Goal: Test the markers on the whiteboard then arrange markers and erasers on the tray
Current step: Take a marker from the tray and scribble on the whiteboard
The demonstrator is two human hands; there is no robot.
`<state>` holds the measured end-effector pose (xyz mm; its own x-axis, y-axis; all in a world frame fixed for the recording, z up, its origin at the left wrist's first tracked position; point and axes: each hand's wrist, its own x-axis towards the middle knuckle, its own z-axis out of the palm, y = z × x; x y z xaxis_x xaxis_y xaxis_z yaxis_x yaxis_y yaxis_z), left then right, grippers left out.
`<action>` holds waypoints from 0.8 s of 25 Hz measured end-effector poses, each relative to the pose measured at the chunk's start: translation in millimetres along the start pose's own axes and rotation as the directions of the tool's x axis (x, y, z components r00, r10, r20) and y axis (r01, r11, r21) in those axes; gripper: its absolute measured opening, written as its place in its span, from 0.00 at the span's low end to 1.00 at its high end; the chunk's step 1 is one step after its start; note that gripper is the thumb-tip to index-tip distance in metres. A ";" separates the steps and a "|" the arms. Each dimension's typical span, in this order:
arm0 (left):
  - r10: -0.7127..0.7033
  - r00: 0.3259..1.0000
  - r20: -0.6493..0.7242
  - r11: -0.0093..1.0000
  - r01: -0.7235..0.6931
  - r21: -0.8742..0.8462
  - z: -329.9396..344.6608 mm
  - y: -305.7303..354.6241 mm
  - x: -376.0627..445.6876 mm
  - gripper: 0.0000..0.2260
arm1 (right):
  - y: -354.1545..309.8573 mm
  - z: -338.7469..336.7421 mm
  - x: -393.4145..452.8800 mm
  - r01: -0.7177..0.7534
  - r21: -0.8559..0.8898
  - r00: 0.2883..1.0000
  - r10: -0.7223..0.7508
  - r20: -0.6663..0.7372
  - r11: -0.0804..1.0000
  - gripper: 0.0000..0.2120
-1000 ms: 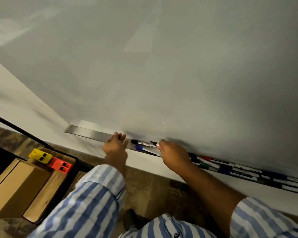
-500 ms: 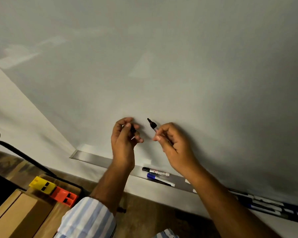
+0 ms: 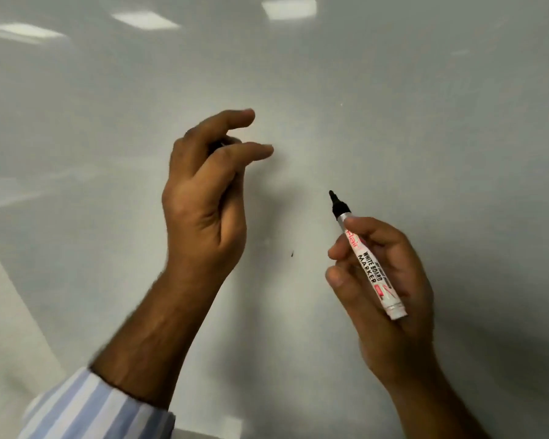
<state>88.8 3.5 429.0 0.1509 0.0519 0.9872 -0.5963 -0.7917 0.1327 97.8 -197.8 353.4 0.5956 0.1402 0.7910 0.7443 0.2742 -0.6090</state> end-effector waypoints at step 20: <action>0.215 0.970 0.116 0.839 -0.244 0.486 55.4 -12.1 115.4 0.27 | -60.7 -68.6 115.4 0.403 -0.835 0.778 -0.620 0.098 0.374 0.13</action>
<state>157.2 -14.6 536.5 0.1101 -0.1906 0.9755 -0.1535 -0.9729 -0.1727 142.1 -263.5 477.6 -0.0273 0.0320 0.9991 0.7711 -0.6353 0.0415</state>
